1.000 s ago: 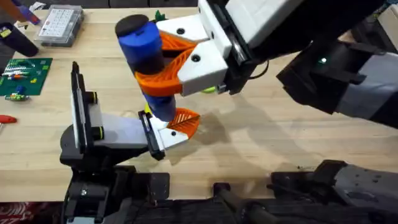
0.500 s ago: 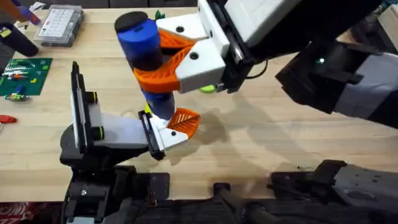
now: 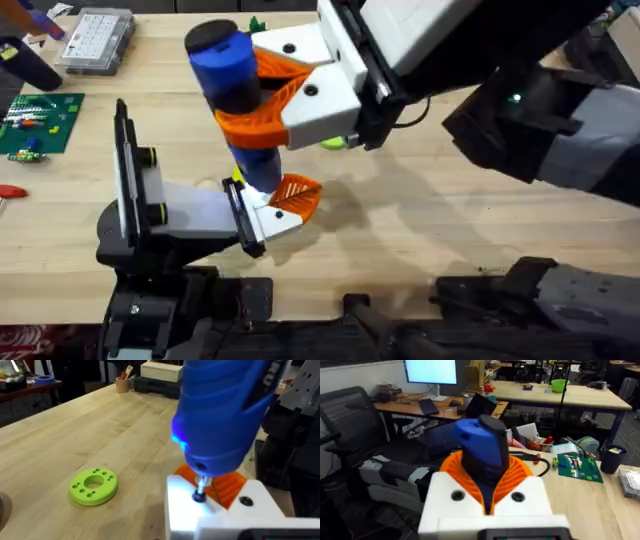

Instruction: Pick up the gripper from the table and insert it into the empty holder that is missing its gripper. Then pick up a screw, insert it into the mounting hole, and use the screwdriver to tighten it. Finally, clean up the table by picking up the vegetable and placing it into the bucket.

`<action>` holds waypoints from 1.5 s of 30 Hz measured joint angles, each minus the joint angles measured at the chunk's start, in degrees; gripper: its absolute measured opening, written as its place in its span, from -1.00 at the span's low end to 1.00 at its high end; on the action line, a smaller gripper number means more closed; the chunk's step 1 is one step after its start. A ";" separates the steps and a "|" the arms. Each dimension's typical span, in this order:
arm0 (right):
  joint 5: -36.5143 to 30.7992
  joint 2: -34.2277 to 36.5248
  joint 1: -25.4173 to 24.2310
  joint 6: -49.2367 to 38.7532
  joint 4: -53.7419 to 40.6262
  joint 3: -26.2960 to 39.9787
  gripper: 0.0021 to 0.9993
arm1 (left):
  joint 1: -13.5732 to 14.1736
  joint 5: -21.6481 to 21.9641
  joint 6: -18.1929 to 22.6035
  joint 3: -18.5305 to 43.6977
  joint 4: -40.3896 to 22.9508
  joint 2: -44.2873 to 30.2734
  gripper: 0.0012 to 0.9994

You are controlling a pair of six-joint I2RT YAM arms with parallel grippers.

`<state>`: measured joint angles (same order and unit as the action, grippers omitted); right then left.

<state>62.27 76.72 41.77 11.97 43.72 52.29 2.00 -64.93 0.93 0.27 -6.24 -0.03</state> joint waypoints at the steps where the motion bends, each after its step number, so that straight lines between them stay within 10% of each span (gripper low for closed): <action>1: -0.01 0.02 0.01 0.00 -0.01 0.00 -0.93 | 0.00 0.00 0.00 0.00 0.00 0.00 -0.97; 45: -0.12 1.17 0.02 0.39 1.30 -0.03 -0.93 | 0.00 0.03 0.01 0.00 0.00 0.00 -0.97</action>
<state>62.15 77.89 41.78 12.36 45.02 52.26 2.00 -64.90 0.94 0.28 -6.24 -0.04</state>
